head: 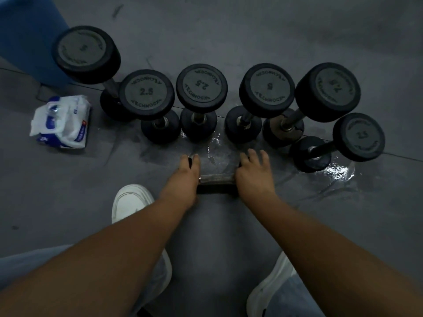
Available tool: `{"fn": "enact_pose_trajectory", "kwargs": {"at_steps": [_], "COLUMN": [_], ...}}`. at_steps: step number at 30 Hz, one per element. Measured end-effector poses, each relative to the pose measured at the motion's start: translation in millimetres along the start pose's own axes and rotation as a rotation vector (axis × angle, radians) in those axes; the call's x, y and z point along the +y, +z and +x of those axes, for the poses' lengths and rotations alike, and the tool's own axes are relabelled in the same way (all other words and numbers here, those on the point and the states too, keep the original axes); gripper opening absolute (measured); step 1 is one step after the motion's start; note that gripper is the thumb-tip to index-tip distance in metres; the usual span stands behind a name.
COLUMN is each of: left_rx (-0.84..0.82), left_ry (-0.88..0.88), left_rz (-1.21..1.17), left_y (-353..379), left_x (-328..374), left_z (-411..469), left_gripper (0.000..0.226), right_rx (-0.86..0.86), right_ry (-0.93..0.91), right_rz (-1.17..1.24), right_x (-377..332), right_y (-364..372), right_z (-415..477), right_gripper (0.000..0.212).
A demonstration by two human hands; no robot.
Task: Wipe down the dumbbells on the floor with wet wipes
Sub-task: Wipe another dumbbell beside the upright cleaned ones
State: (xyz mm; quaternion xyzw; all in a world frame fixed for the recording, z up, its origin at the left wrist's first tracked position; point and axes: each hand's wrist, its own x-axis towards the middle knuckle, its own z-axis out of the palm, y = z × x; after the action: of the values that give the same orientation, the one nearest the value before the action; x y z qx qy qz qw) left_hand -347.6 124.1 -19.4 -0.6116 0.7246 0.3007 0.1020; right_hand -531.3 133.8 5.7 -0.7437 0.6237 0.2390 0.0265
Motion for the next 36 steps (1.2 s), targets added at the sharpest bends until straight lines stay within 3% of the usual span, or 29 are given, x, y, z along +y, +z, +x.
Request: {"fn": "enact_pose_trajectory", "kwargs": {"at_steps": [8,13,18,23,28,32,36], "left_rx": [-0.009,-0.002,-0.026,-0.037,-0.043,-0.031,-0.035], "left_ry": [0.012,0.034,0.034,0.023,0.036,0.042,0.036], "left_rz": [0.005,0.001,0.01,-0.002,-0.008,-0.014,-0.02], "left_y": [-4,-4,-10,-10,-11,-8,-11], "left_x": [1,0,0,0,-1,1,0], "left_z": [3,3,7,8,10,7,10], "left_gripper": [0.107,0.104,0.107,0.109,0.107,0.102,0.1], "right_rx": [-0.002,0.097,0.007,0.224,0.092,0.114,-0.012], "right_ry": [0.068,-0.035,-0.003,-0.125,0.004,-0.105,-0.144], "right_rz": [0.03,-0.002,0.013,0.058,0.085,0.038,0.037], "right_x": [-3,5,-2,14,-8,11,0], "right_y": [8,18,7,17,11,11,-5], "right_z": [2,-11,4,-7,-8,-4,1], "right_gripper": [0.032,0.031,0.03,0.015,0.031,0.023,0.026]}}
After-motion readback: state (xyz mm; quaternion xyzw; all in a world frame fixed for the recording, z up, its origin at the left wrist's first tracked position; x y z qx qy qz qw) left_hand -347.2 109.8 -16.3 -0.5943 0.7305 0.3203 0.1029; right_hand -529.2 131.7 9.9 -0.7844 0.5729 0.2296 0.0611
